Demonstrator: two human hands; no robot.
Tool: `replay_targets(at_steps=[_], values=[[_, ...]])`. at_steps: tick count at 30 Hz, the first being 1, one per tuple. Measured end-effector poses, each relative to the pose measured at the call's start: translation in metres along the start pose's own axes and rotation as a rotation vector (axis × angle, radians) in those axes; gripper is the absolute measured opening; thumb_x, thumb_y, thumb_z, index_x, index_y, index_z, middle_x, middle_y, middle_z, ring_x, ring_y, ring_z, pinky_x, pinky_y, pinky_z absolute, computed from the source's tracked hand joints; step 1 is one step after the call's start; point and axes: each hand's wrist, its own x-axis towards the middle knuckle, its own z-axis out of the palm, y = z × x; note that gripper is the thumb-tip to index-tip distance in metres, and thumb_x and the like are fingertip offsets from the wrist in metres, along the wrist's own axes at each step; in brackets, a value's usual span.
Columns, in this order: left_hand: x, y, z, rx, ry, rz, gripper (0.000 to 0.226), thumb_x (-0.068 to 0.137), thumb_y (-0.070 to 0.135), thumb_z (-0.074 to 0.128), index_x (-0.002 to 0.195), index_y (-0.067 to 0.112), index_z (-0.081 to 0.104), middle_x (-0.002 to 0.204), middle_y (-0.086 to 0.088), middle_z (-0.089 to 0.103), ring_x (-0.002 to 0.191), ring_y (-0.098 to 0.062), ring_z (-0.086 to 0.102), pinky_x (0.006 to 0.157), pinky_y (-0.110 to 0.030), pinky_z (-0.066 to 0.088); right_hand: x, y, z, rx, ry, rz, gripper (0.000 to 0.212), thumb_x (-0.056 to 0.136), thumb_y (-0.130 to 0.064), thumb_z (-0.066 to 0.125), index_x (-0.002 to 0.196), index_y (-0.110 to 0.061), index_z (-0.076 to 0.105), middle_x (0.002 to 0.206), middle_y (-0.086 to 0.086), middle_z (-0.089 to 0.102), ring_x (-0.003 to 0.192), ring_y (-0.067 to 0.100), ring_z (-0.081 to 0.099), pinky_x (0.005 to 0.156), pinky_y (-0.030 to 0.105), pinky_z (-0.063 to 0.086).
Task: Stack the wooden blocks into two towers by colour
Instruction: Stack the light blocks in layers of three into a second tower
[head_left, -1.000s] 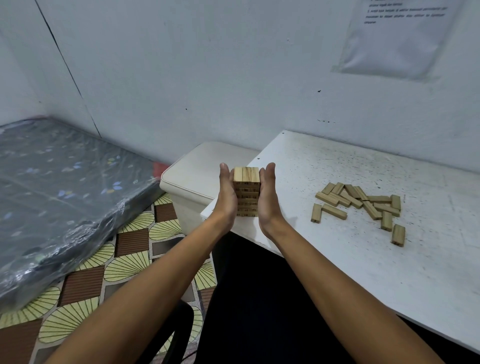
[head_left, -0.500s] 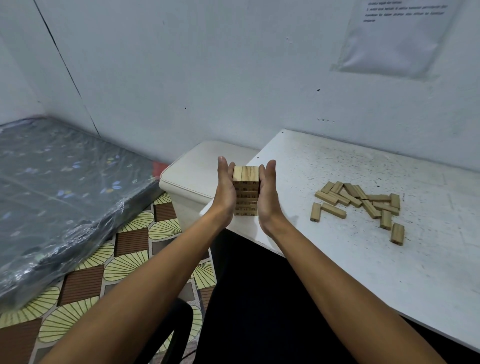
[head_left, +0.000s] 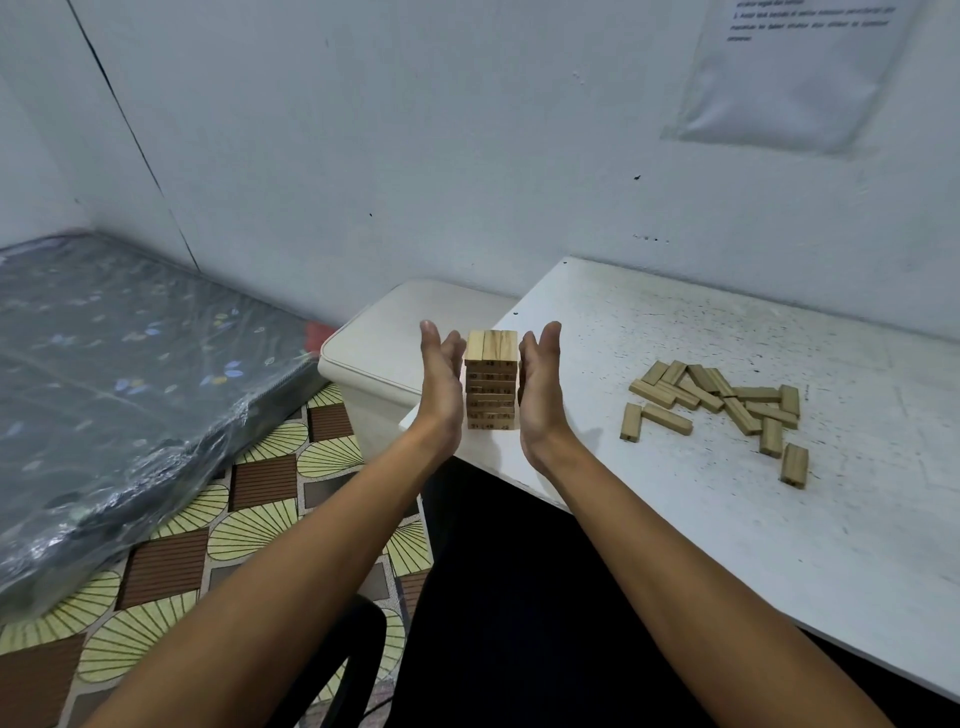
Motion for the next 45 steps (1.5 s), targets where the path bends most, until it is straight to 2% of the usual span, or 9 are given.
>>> replay_targets(at_steps=[3,7,12,19,30,34,37,39,45], values=[[-0.002,-0.01,-0.004,-0.051,0.012,-0.015,0.083,0.092,0.072,0.01,0.15,0.017,0.03,0.153,-0.006,0.037,0.141,-0.019,0.034,0.119,-0.046,0.023,0.0,0.007,0.004,0.048,0.044,0.064,0.111,0.067,-0.096,0.021,0.148,-0.023,0.038,0.151,0.001,0.042,0.135,0.012,0.043,0.11,0.035,0.037],[-0.006,-0.018,-0.003,-0.038,-0.008,-0.031,0.109,0.069,0.091,0.021,0.147,0.017,0.04,0.143,-0.008,0.051,0.131,-0.022,0.049,0.114,-0.047,0.032,0.012,0.033,0.002,0.108,0.032,0.099,0.132,0.051,-0.104,0.028,0.15,-0.017,0.031,0.155,0.007,0.035,0.138,0.023,0.04,0.114,0.051,0.033],[-0.013,-0.018,0.003,0.006,-0.033,0.039,0.087,0.094,0.069,0.003,0.127,0.011,0.06,0.11,-0.011,0.072,0.108,-0.024,0.066,0.106,-0.048,0.043,0.009,0.033,0.004,0.119,0.041,0.09,0.133,0.052,-0.104,0.028,0.151,-0.014,0.03,0.151,0.008,0.041,0.134,0.021,0.046,0.114,0.047,0.033],[-0.014,-0.02,0.002,0.027,-0.049,0.045,0.086,0.095,0.067,0.003,0.122,0.012,0.063,0.111,-0.012,0.071,0.109,-0.025,0.066,0.106,-0.048,0.043,0.002,0.02,0.0,0.069,0.018,-0.007,0.078,0.093,-0.065,0.005,0.11,-0.016,0.064,0.108,0.009,0.07,0.099,0.017,0.067,0.087,0.027,0.052],[-0.011,-0.023,0.0,0.038,-0.084,0.042,0.084,0.097,0.063,0.002,0.122,0.011,0.062,0.113,-0.014,0.07,0.106,-0.024,0.067,0.096,-0.038,0.05,-0.002,0.021,0.004,0.09,-0.039,-0.012,0.074,0.097,-0.06,0.005,0.097,-0.022,0.068,0.1,0.005,0.072,0.1,0.021,0.067,0.095,0.037,0.05],[-0.016,-0.015,-0.002,0.075,-0.093,0.013,0.087,0.092,0.073,0.011,0.13,0.01,0.057,0.121,-0.015,0.067,0.113,-0.026,0.064,0.1,-0.04,0.047,-0.001,0.021,0.001,0.089,-0.041,0.011,0.073,0.096,-0.065,0.009,0.11,-0.02,0.066,0.115,0.007,0.069,0.108,0.019,0.065,0.1,0.038,0.049],[-0.015,-0.004,-0.009,0.153,-0.064,0.007,0.079,0.093,0.071,0.025,0.147,0.014,0.037,0.15,-0.008,0.042,0.138,-0.02,0.04,0.117,-0.045,0.027,0.0,0.015,-0.01,0.057,-0.038,0.056,0.08,0.093,-0.07,0.016,0.151,-0.017,0.03,0.157,0.004,0.031,0.141,0.018,0.035,0.116,0.042,0.03],[-0.013,0.012,-0.015,0.319,-0.008,0.116,0.061,0.1,0.053,0.03,0.147,0.014,0.035,0.152,-0.004,0.038,0.139,-0.017,0.034,0.118,-0.04,0.023,0.002,0.006,-0.021,0.02,-0.006,0.044,0.07,0.098,-0.06,0.02,0.154,-0.018,0.019,0.161,0.002,0.019,0.146,0.021,0.023,0.119,0.043,0.022],[-0.008,0.066,-0.007,0.821,-0.076,0.51,0.049,0.094,0.031,0.06,0.14,0.018,0.048,0.146,0.001,0.047,0.134,-0.013,0.04,0.107,-0.03,0.033,0.01,-0.036,-0.067,-0.127,0.108,-0.063,0.055,0.097,-0.03,0.056,0.146,-0.011,0.039,0.146,0.005,0.046,0.131,0.02,0.046,0.103,0.036,0.042]])
